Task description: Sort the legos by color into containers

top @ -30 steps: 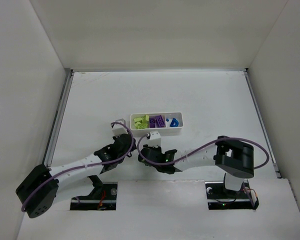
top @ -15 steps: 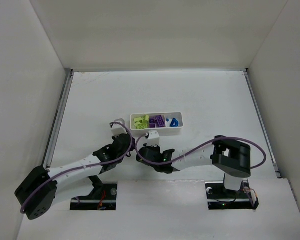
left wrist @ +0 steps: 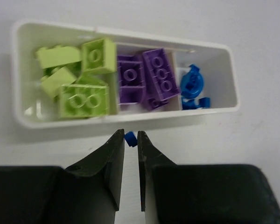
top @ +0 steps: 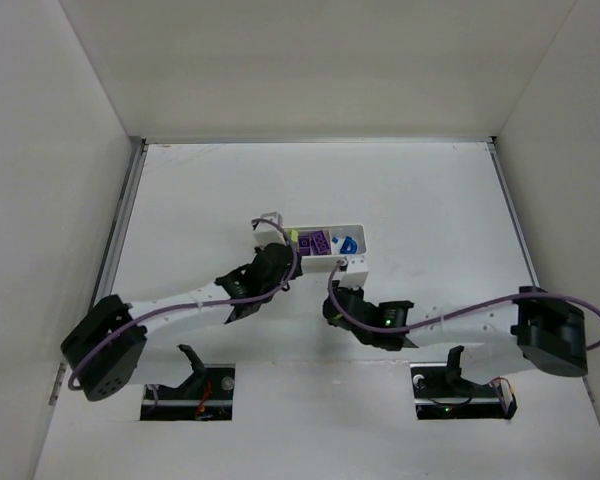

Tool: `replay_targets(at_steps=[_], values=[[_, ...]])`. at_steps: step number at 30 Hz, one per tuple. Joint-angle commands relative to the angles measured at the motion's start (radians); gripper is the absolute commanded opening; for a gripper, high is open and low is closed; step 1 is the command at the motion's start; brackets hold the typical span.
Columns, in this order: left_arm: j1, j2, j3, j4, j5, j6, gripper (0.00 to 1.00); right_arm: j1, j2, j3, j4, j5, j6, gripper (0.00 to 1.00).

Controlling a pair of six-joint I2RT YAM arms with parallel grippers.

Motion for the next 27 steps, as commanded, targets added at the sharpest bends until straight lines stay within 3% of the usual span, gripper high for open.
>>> replay_targets(at_steps=[1,9,13,20,27], values=[[-0.019,0.131,0.138,0.140,0.041,0.068,0.11,-0.051,-0.131,-0.081,0.020,0.031,0.011,0.19],[0.003,0.434,0.403,0.198,0.150,0.103,0.12,-0.147,-0.338,-0.190,0.009,0.010,-0.008,0.19],[0.006,0.486,0.469,0.195,0.175,0.102,0.20,-0.192,-0.374,-0.196,0.025,-0.009,-0.034,0.19],[0.017,0.428,0.437,0.198,0.173,0.110,0.39,-0.324,-0.357,-0.162,0.135,-0.087,-0.118,0.19],[0.056,0.206,0.197,0.194,0.126,0.090,0.42,-0.450,-0.205,-0.044,0.259,-0.174,-0.201,0.19]])
